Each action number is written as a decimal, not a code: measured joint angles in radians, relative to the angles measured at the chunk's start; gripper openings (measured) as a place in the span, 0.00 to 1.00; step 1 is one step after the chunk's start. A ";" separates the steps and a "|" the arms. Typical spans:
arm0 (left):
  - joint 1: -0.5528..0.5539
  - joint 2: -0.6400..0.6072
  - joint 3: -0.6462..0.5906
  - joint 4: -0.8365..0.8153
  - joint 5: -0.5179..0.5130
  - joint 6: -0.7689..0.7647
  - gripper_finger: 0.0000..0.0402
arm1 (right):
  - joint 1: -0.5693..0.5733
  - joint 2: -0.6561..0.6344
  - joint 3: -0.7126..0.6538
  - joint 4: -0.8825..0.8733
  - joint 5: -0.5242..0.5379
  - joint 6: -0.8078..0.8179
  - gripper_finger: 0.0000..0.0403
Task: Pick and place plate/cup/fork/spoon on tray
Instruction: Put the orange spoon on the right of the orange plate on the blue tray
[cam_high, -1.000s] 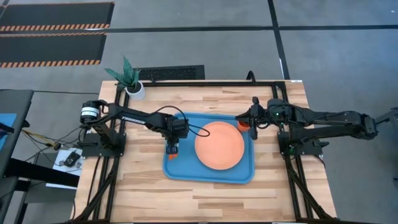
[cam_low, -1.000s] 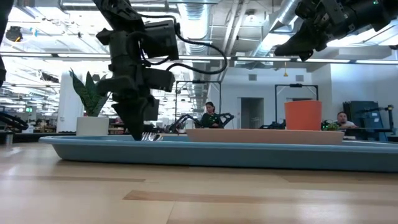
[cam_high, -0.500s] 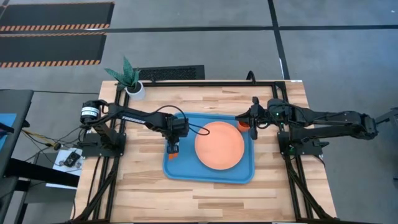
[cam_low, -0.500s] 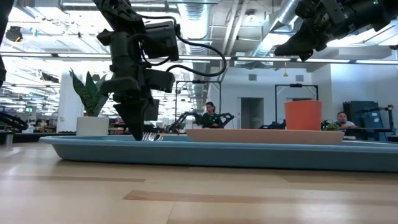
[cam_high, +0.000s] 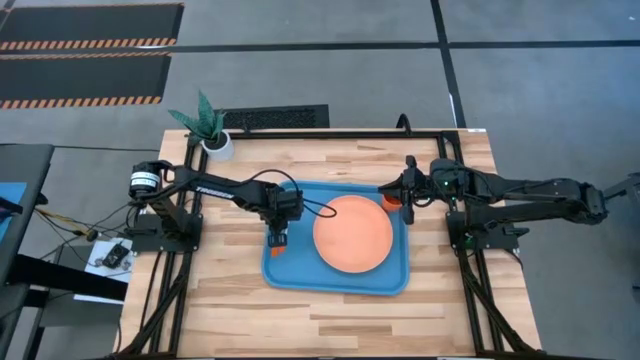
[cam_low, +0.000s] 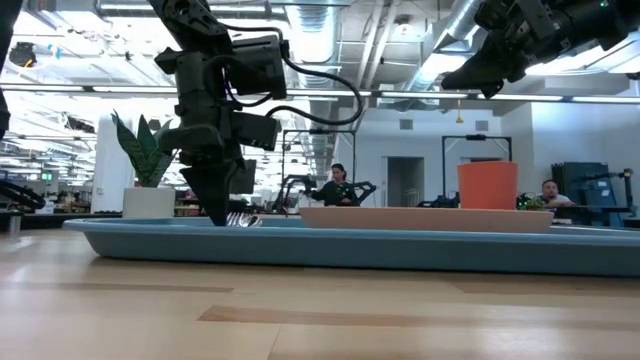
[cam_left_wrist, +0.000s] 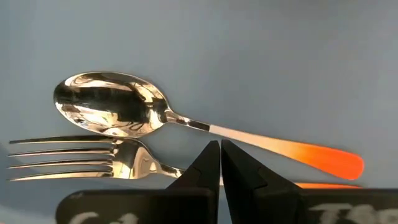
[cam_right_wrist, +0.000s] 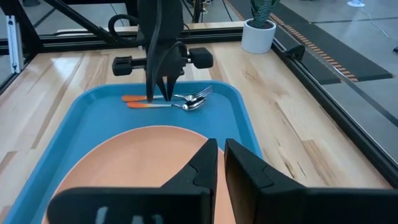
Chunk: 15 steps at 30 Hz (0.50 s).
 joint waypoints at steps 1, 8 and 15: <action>0.000 0.000 0.000 -0.002 0.000 -0.001 0.00 | 0.000 0.000 0.000 0.000 0.000 0.000 0.13; 0.000 0.047 0.008 -0.021 0.000 -0.004 0.00 | 0.000 0.000 0.000 0.001 0.000 0.000 0.13; 0.004 0.043 0.007 0.005 0.000 -0.001 0.00 | 0.011 0.000 0.000 0.001 -0.003 -0.003 0.13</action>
